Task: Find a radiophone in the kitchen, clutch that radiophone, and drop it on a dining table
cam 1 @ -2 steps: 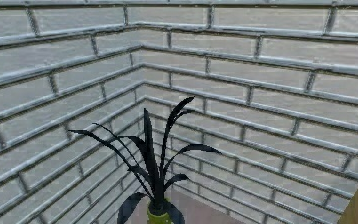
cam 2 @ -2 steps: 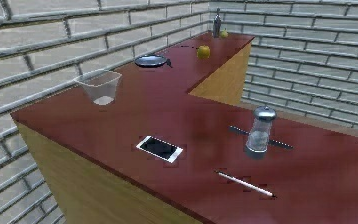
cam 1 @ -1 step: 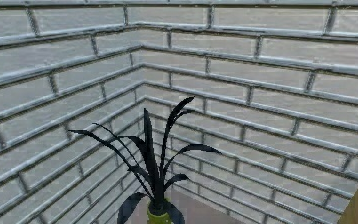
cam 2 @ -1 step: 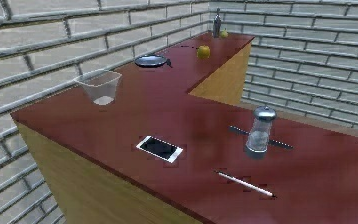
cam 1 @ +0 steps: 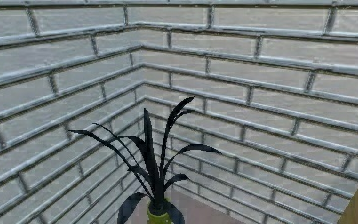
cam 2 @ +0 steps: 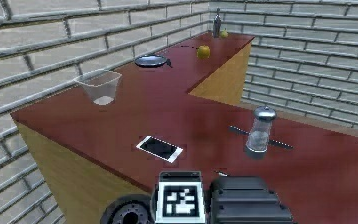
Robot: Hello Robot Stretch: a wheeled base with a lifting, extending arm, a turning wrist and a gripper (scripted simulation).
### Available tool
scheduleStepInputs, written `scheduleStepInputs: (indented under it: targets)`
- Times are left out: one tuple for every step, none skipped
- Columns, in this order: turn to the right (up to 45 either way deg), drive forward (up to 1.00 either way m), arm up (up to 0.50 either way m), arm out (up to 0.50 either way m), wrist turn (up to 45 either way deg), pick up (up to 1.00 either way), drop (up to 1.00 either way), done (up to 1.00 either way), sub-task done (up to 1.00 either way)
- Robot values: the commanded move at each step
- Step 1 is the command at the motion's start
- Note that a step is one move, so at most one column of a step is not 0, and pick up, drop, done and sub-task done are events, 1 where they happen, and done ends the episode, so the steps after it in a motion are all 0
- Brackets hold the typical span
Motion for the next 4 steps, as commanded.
scheduleStepInputs:
  targets:
    - [0.0,0.0,0.0,0.2,0.0,0.0,0.0,0.0,0.0]
    - [0.0,0.0,0.0,0.0,45.0,0.0,0.0,0.0,0.0]
    - [0.0,0.0,0.0,0.0,45.0,0.0,0.0,0.0,0.0]
    - [0.0,0.0,0.0,0.0,45.0,0.0,0.0,0.0,0.0]
